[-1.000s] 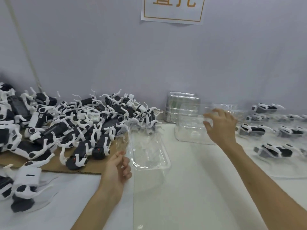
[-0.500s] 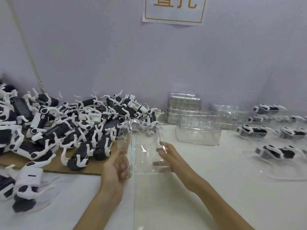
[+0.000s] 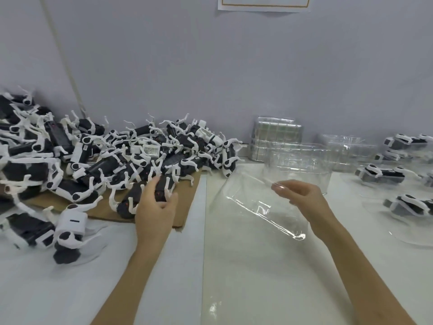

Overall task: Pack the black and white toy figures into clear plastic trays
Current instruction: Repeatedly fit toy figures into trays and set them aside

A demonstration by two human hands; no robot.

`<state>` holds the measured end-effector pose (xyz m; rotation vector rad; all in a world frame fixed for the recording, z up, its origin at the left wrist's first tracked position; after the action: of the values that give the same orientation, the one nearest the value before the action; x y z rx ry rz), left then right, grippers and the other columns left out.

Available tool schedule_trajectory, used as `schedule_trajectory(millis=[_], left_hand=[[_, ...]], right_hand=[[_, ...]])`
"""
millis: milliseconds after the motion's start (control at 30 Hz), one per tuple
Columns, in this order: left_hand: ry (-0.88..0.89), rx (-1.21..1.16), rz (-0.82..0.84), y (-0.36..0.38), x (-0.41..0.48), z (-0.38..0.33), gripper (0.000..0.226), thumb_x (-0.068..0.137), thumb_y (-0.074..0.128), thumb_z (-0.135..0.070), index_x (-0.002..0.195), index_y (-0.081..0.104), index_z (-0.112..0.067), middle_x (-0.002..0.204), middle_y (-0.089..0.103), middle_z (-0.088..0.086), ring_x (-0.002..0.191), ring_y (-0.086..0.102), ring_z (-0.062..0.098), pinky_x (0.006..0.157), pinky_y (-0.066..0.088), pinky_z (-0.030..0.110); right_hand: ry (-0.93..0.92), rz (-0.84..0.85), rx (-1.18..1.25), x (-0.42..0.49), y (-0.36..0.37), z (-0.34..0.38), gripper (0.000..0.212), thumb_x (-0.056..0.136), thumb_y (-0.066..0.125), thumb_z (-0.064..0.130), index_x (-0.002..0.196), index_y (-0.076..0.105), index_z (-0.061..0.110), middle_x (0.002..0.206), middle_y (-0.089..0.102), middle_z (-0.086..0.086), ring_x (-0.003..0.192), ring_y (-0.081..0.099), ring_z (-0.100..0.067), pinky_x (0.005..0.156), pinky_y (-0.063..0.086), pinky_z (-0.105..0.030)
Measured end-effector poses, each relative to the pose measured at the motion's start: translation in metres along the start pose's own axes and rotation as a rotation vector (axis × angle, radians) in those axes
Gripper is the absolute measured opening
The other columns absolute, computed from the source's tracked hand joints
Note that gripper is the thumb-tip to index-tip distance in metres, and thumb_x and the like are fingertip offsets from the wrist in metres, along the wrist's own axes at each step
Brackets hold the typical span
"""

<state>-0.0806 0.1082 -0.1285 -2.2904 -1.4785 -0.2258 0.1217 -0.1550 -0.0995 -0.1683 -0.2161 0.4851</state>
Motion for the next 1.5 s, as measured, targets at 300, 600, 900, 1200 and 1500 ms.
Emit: schedule_trajectory(millis=[300, 600, 900, 1200, 1500], left_hand=[[-0.001, 0.061, 0.055, 0.004, 0.001, 0.008, 0.014, 0.094, 0.061, -0.015, 0.099, 0.068, -0.026, 0.095, 0.067, 0.005, 0.069, 0.06, 0.011, 0.063, 0.046, 0.022], [0.111, -0.312, 0.128, 0.012, -0.017, -0.03, 0.014, 0.096, 0.06, -0.005, 0.092, 0.065, -0.017, 0.081, 0.069, -0.004, 0.057, 0.066, 0.009, 0.058, 0.049, 0.013], [0.362, -0.576, 0.486, 0.03, -0.054, -0.077, 0.006, 0.094, 0.066, -0.02, 0.097, 0.061, -0.02, 0.103, 0.075, 0.007, 0.091, 0.074, 0.029, 0.082, 0.059, 0.039], [0.663, -0.308, 0.509, 0.038, -0.079, -0.095, 0.024, 0.096, 0.057, -0.007, 0.101, 0.058, -0.03, 0.107, 0.073, -0.015, 0.086, 0.073, 0.012, 0.08, 0.055, 0.025], [0.491, -0.129, 0.381, 0.028, -0.055, -0.066, 0.018, 0.088, 0.058, -0.021, 0.104, 0.066, -0.025, 0.106, 0.067, -0.017, 0.099, 0.064, 0.009, 0.084, 0.051, 0.025]], right_hand=[[0.122, 0.372, -0.229, -0.007, 0.02, -0.006, 0.026, 0.099, 0.053, 0.04, 0.104, 0.075, 0.029, 0.105, 0.075, 0.014, 0.098, 0.071, -0.01, 0.094, 0.046, -0.031], [-0.15, 0.094, 0.005, -0.009, 0.011, 0.022, 0.016, 0.098, 0.058, 0.017, 0.097, 0.074, 0.017, 0.094, 0.076, -0.001, 0.091, 0.07, -0.017, 0.088, 0.048, -0.035], [-0.267, 0.251, 0.028, -0.025, 0.037, 0.05, 0.035, 0.09, 0.063, 0.038, 0.122, 0.06, 0.025, 0.114, 0.073, 0.008, 0.108, 0.068, -0.009, 0.087, 0.051, -0.015], [-0.242, 0.316, 0.196, -0.035, 0.055, 0.055, 0.037, 0.085, 0.073, 0.016, 0.115, 0.056, 0.002, 0.091, 0.076, 0.004, 0.087, 0.073, -0.01, 0.072, 0.054, -0.019], [-0.285, 0.023, 0.46, -0.024, 0.023, 0.056, 0.03, 0.082, 0.071, 0.01, 0.11, 0.059, 0.013, 0.106, 0.073, -0.009, 0.085, 0.073, -0.03, 0.072, 0.058, -0.033]])
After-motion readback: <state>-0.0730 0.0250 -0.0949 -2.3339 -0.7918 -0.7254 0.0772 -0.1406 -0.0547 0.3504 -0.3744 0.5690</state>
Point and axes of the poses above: each hand's wrist, its own x-axis towards the middle knuckle, its own y-axis out of the palm, z = x × y, the point moved 4 cm from there along x, towards the middle knuckle
